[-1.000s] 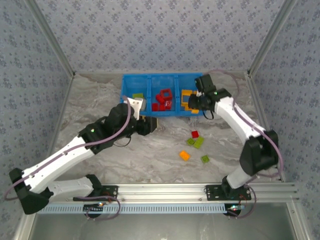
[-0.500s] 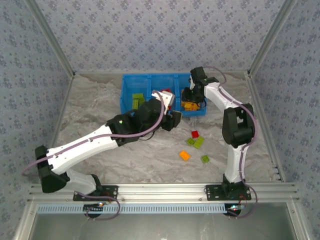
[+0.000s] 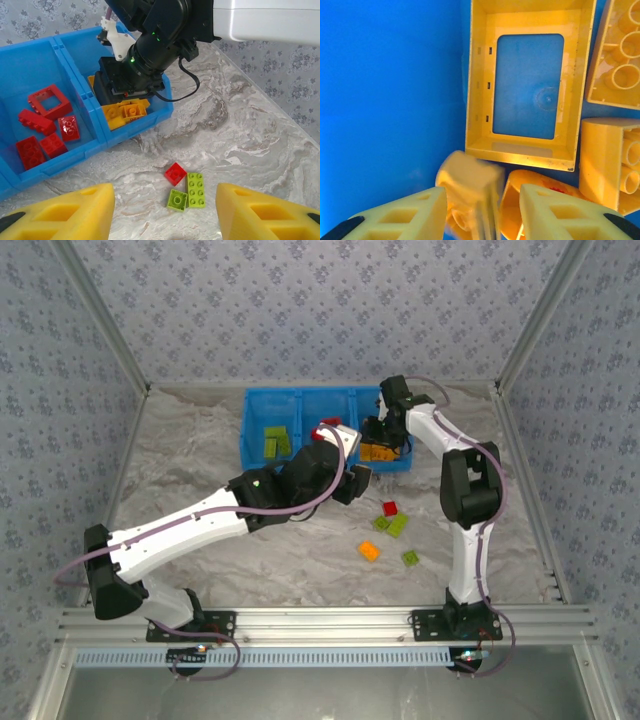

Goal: Sort the legos into containers by color

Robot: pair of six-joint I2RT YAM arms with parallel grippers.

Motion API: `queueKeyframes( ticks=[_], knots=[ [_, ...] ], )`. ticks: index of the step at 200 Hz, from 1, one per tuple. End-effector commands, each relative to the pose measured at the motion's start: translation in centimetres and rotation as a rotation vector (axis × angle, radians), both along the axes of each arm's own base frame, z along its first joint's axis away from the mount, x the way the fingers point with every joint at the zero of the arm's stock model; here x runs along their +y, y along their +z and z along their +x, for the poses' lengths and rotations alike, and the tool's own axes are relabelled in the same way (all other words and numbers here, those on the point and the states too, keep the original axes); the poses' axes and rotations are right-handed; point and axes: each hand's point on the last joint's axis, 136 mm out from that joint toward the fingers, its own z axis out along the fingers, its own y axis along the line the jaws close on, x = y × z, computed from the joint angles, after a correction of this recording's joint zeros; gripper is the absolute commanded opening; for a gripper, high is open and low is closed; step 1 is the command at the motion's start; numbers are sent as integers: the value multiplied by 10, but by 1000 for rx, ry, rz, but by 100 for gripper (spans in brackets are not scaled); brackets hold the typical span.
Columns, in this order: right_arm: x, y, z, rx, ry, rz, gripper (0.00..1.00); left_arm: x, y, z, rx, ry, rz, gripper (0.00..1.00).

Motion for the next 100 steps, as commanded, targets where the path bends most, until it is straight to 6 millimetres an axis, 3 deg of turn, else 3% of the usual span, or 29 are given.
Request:
queueKeyframes(
  ticks=[1,32,73,100],
  knots=[
    [5,3,2,13,3,26,49,-2,15,-3,-26,-4,-18,56],
    [-1,25,-1,-37,-7,8,51,0,10,-5,-15,-2,-10,56],
    [-16,98,-10,-196,-34,-29,51,5,0,-9,26,15,-16,55],
    [-26,152,-34,-310,-45,-35,51,9,-7,-12,70,34,-33,55]
  ],
)
